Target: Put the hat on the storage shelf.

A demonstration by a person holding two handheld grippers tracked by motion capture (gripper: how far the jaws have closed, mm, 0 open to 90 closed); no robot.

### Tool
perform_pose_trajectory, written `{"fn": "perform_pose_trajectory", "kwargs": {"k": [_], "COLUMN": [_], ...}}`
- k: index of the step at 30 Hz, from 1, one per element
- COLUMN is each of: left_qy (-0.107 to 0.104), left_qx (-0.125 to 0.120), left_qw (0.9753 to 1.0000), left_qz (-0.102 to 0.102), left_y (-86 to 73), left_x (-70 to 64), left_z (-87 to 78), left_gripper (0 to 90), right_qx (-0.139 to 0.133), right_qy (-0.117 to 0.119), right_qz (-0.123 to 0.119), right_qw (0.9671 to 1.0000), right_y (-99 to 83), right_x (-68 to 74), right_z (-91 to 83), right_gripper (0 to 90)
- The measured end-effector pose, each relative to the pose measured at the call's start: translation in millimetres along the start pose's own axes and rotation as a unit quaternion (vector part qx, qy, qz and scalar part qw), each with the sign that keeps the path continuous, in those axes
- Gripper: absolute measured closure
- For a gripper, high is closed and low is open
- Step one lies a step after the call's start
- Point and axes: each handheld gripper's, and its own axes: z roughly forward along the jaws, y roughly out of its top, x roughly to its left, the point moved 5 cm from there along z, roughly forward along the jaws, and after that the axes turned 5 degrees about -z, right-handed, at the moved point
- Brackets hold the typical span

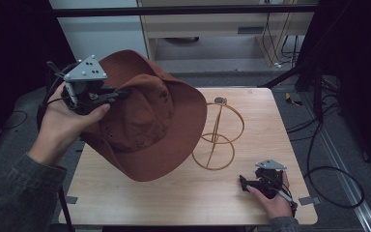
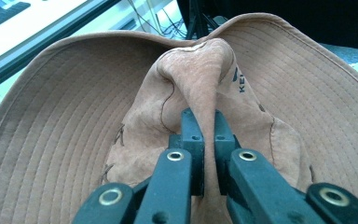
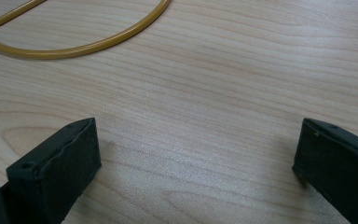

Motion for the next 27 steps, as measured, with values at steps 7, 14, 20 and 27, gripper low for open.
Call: {"fn": "perform_pose_trajectory", "kwargs": {"k": [7,14,20,27], "left_qy": [-0.007,-0.016,-0.015,-0.021], "left_qx": [0.004,0.011,0.011,0.01], "left_qw": [0.9999,0.9996,0.9995,0.9994], "left_qz": [0.011,0.021,0.026,0.026], "left_y": [8.4,28.6,42.1,57.0], "left_x": [-9.2,-11.8,-16.3,-26.0], "left_z": [6.6,21.8,41.9,61.9], "left_gripper": [88.2,88.3,88.3,88.4], "right_qx": [0.0,-0.001,0.0,-0.002], "right_qy": [0.0,0.0,0.0,0.001], "right_qz": [0.0,0.001,0.0,0.0], "right_qw": [1.0,1.0,1.0,1.0], "right_y": [0.0,0.1,0.0,0.0], "right_x": [0.0,0.1,0.0,0.0], "right_z": [0.0,0.2,0.0,0.3], "right_gripper": [0.5,0.5,0.6,0.6]}}
